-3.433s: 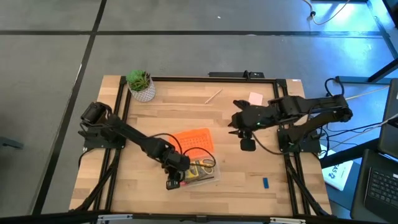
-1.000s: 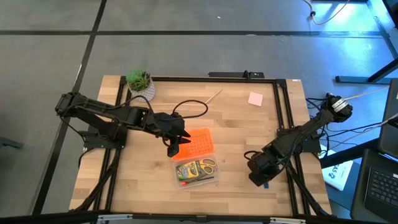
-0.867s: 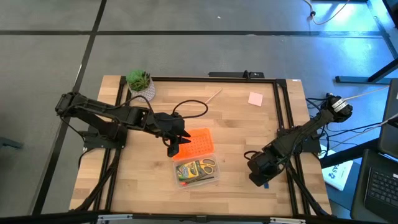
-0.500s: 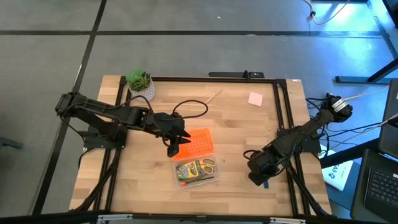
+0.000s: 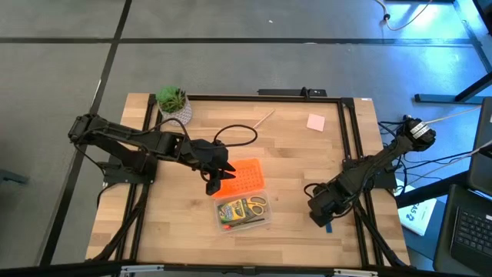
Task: Pack school essentials
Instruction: Put the blue eraser into the orange supply box
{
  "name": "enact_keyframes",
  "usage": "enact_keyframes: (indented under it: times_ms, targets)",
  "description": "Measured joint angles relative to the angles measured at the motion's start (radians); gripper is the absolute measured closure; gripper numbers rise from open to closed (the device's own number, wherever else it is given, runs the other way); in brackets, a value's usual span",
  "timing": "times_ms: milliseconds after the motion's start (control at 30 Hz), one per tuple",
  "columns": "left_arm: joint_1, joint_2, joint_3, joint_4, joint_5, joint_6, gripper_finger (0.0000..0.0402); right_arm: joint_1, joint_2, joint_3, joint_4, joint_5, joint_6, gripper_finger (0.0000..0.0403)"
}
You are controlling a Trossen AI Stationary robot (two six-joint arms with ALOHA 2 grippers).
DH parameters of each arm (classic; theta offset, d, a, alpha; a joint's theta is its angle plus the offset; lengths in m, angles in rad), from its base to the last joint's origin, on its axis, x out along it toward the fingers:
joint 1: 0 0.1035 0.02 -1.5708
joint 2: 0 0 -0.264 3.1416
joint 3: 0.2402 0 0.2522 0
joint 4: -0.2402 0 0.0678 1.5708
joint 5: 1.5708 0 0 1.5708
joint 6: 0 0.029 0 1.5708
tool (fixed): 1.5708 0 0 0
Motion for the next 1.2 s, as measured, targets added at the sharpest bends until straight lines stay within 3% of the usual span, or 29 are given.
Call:
enact_keyframes:
  times_ms: [167,733,1200]
  targets:
    - [0.0,0.0,0.0,0.0,0.0,0.0,0.0296,0.018,0.0,0.0,0.037,0.024,0.085,0.0158]
    - [0.0,0.0,0.0,0.0,0.0,0.0,0.0296,0.159,0.004,0.0,0.062,0.13,0.405,0.017]
    - [0.0,0.0,0.0,0.0,0.0,-0.001,0.0296,0.165,0.141,0.0,0.139,0.133,0.403,0.017]
